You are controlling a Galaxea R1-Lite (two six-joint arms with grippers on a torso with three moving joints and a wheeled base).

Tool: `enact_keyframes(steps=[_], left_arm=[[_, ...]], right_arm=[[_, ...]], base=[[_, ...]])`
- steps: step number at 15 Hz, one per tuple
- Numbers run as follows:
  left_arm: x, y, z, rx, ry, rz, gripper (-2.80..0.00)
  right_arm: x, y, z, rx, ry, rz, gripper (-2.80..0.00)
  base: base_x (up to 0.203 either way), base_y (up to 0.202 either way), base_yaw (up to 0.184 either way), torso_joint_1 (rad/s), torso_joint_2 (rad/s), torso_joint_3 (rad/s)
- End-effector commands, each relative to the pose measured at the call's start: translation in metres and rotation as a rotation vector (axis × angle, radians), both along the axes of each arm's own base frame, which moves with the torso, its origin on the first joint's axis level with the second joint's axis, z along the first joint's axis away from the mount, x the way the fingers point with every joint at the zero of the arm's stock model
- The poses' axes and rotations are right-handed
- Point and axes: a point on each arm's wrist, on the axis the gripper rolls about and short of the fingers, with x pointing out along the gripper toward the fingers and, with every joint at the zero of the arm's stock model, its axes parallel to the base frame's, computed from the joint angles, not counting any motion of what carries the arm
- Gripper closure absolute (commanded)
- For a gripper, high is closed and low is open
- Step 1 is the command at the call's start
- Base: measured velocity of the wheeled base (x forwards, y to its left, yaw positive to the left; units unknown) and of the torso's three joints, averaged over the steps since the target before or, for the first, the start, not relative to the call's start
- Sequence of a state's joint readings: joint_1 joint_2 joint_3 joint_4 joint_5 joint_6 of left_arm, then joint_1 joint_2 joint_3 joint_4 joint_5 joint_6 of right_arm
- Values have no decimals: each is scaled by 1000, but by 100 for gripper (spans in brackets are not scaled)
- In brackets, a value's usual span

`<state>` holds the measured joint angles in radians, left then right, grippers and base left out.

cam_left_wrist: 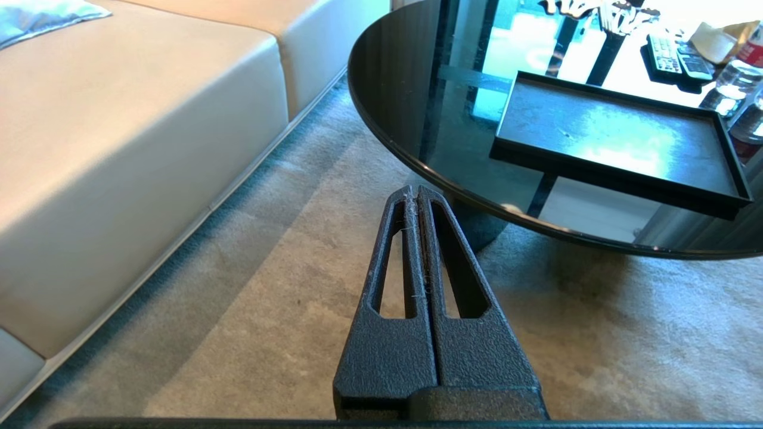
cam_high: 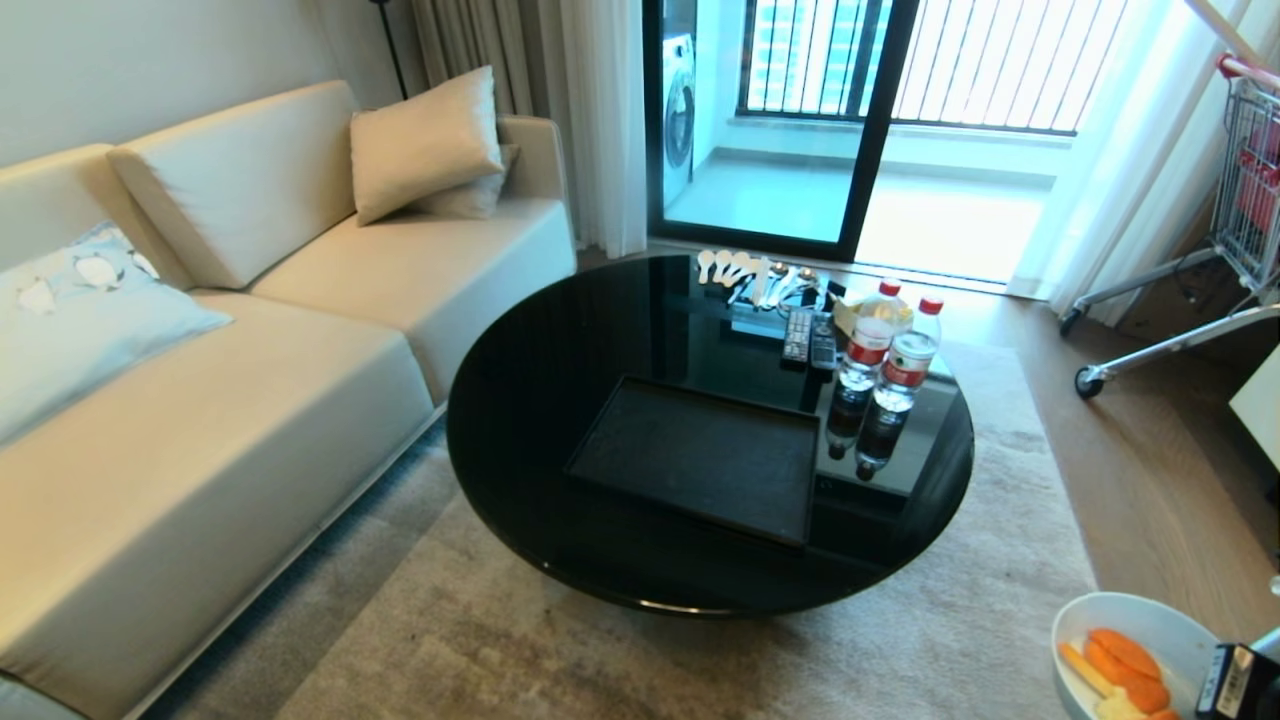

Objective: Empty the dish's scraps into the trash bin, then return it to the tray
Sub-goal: Move the bowl over the trash can

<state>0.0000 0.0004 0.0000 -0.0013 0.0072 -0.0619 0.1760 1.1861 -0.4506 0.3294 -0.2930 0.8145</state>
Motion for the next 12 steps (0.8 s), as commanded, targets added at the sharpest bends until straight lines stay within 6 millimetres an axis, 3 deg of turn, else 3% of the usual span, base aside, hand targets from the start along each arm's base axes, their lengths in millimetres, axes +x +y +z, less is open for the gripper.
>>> enact_keyframes(steps=[1,12], left_arm=[[0,0,0,-1,-1,0,0],[0,0,0,-1,-1,0,0]], right_arm=[[-2,0,1,4,-13,-5,0],[-4,1,3,42,-26,19,0]], base=[[0,0,0,0,0,0],[0,0,0,0,0,0]])
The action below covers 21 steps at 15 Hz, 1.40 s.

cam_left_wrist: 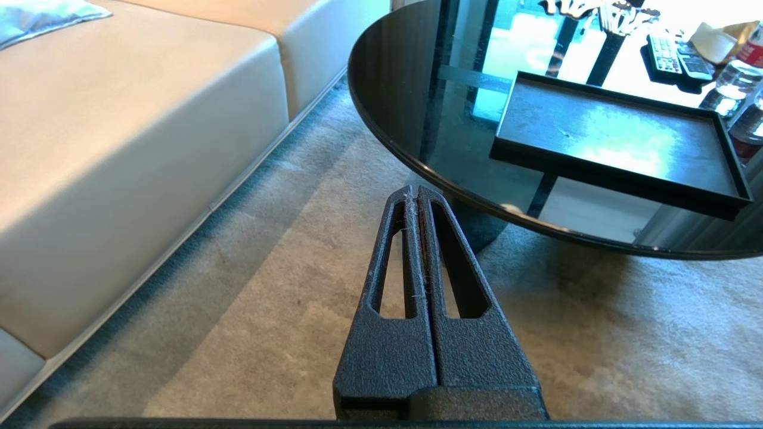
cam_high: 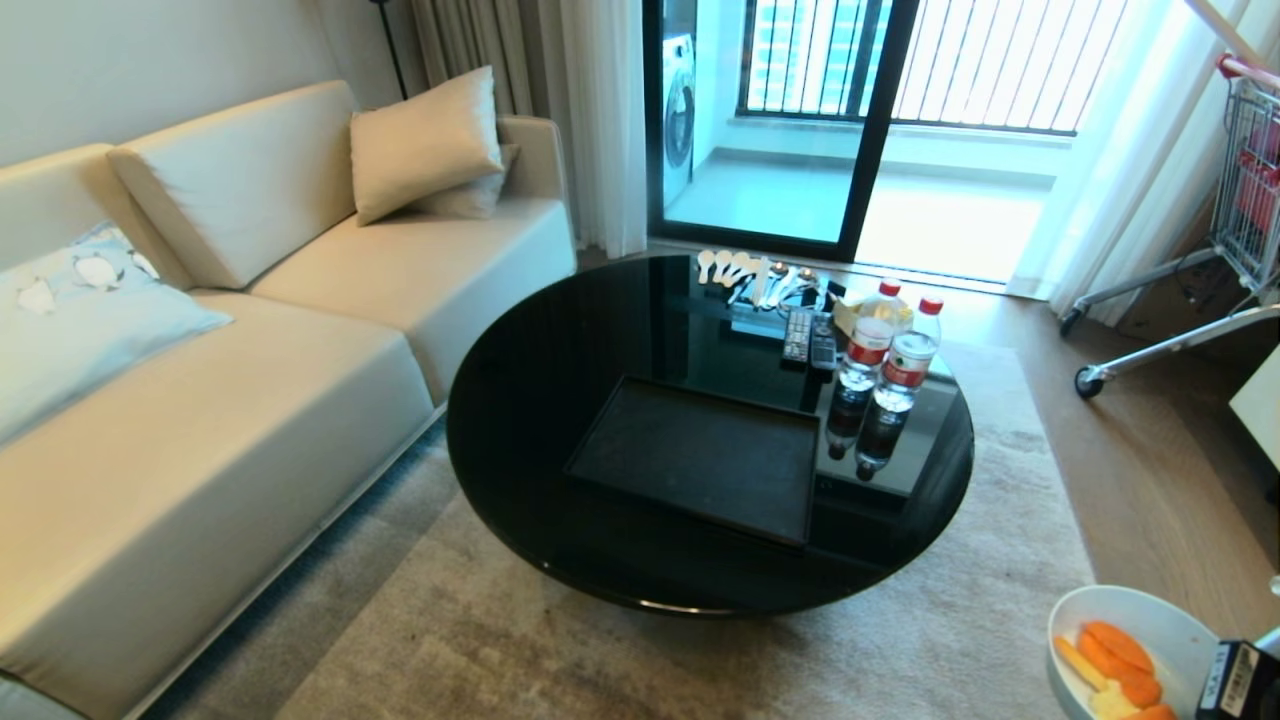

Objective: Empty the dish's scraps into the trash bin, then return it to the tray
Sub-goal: Move the bowl over the trash can

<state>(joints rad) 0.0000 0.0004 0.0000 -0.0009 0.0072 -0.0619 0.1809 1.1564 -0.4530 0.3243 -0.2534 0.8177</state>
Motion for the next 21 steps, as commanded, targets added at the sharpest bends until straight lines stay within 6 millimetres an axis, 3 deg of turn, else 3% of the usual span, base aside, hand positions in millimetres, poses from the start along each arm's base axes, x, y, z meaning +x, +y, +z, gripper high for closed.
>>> enact_keyframes(steps=[1,21], left_arm=[[0,0,0,-1,-1,0,0],[0,0,0,-1,-1,0,0]], right_arm=[[-1,0,-1,0,7,-1,0],[-3,0,-1,2,1,2,0]], base=[[0,0,0,0,0,0],[0,0,0,0,0,0]])
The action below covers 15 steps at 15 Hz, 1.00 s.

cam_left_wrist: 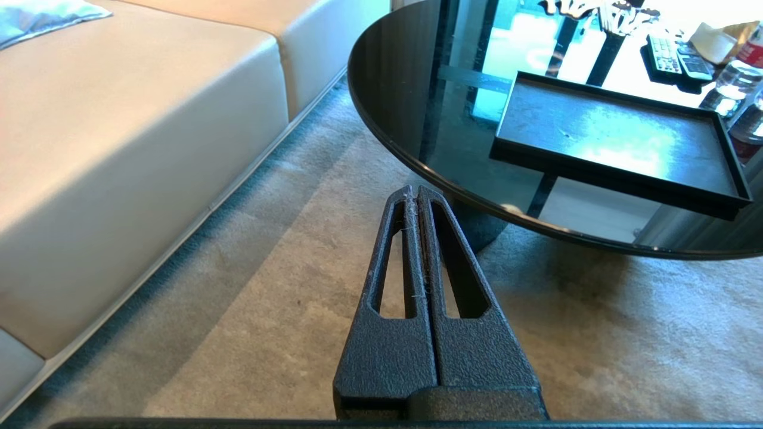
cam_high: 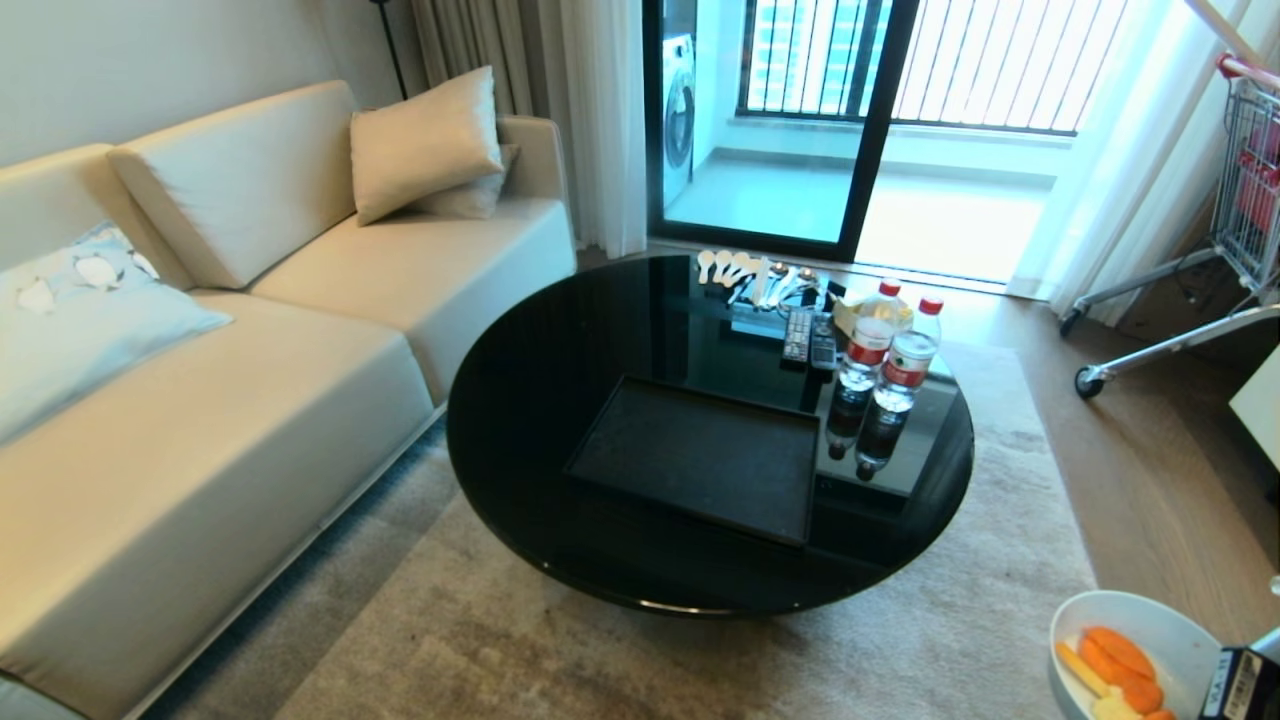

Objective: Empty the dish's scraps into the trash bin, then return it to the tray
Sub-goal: Move the bowl over the trash can

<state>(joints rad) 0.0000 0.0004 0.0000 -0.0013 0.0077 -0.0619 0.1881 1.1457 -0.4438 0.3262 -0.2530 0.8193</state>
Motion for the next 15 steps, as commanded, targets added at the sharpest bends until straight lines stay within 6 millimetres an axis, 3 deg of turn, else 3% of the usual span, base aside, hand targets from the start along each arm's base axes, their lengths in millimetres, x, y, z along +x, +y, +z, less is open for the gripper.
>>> enact_keyframes(steps=[1,15], left_arm=[[0,0,0,-1,-1,0,0],[0,0,0,-1,-1,0,0]], right_arm=[[0,0,0,0,2,-4,0],[-3,2,-2,22,0,30,0]], base=[[0,0,0,0,0,0],[0,0,0,0,0,0]])
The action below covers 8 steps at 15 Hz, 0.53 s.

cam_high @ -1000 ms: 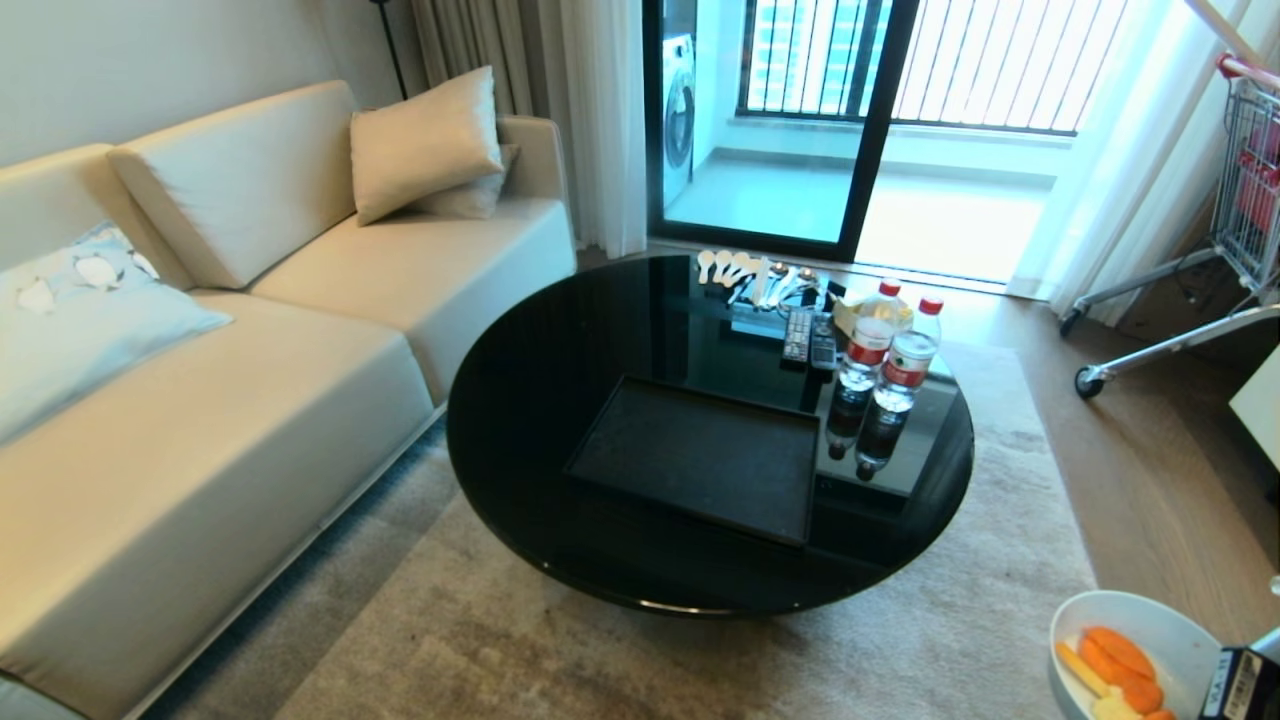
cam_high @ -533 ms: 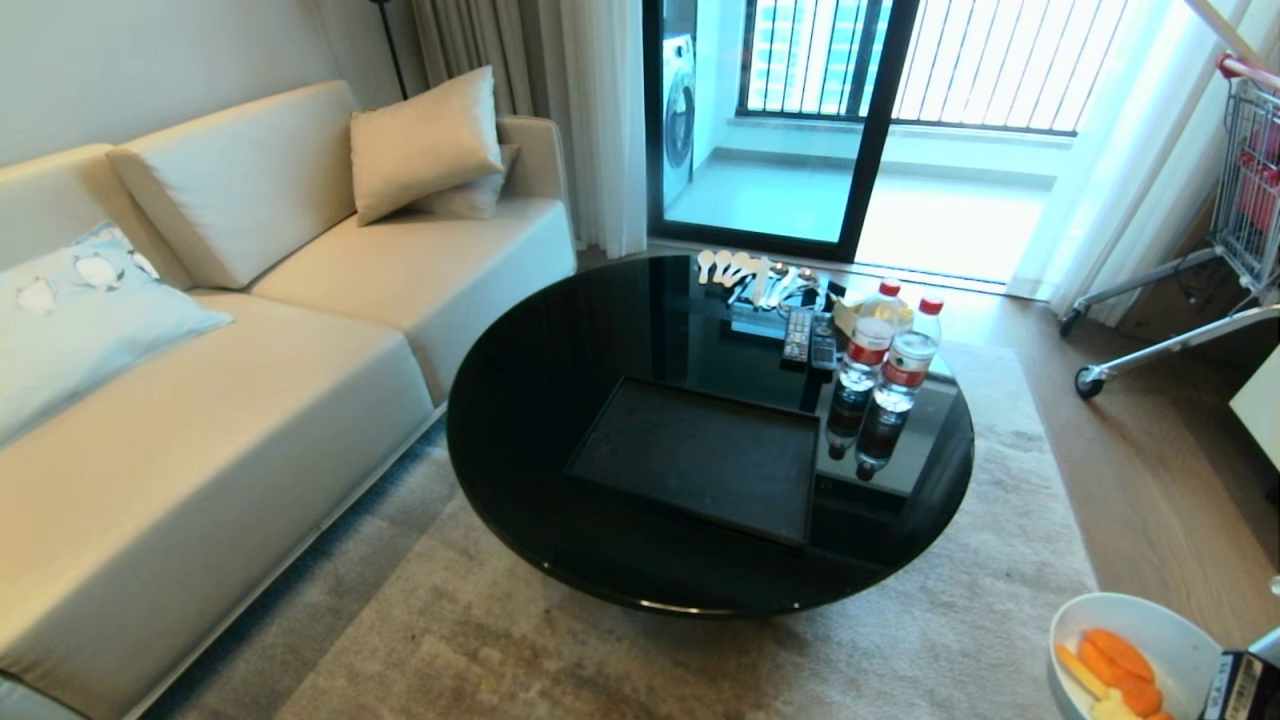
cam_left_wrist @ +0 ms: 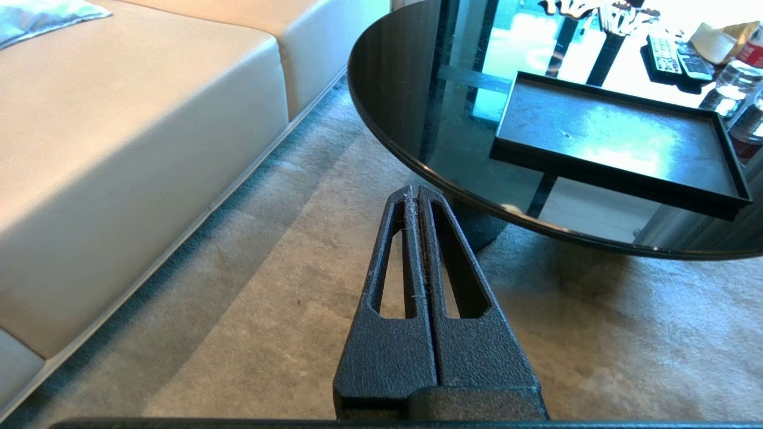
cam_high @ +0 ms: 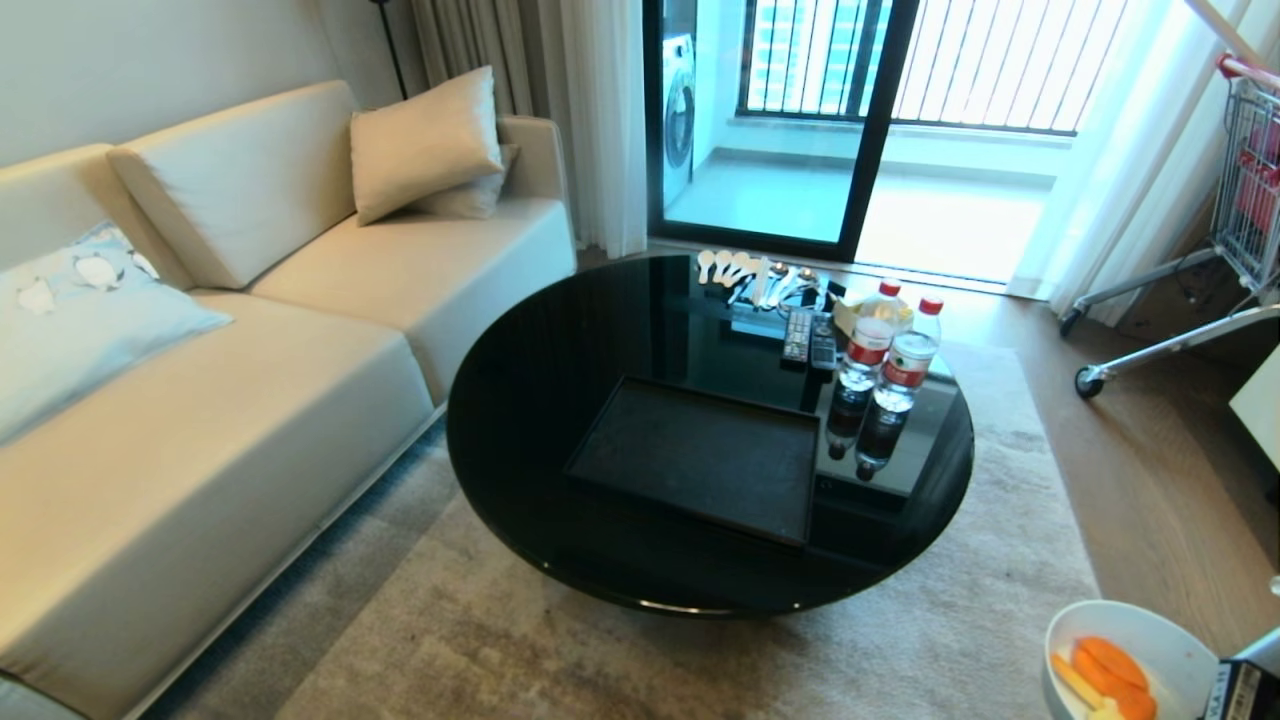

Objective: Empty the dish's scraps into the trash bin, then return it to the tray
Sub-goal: Move the bowl over the trash can

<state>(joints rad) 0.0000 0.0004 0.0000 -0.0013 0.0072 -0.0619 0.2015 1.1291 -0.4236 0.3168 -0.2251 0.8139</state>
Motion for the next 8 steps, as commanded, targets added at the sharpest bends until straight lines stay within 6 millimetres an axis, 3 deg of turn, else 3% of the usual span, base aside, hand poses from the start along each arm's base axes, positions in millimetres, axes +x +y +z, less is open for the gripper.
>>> enact_keyframes(steps=[1,8], left_arm=[[0,0,0,-1,-1,0,0],[0,0,0,-1,-1,0,0]], right_arm=[[-1,0,1,1,-11,0,0],[-12,-3,-2,-5,-20,7,0]], base=[[0,0,0,0,0,0],[0,0,0,0,0,0]])
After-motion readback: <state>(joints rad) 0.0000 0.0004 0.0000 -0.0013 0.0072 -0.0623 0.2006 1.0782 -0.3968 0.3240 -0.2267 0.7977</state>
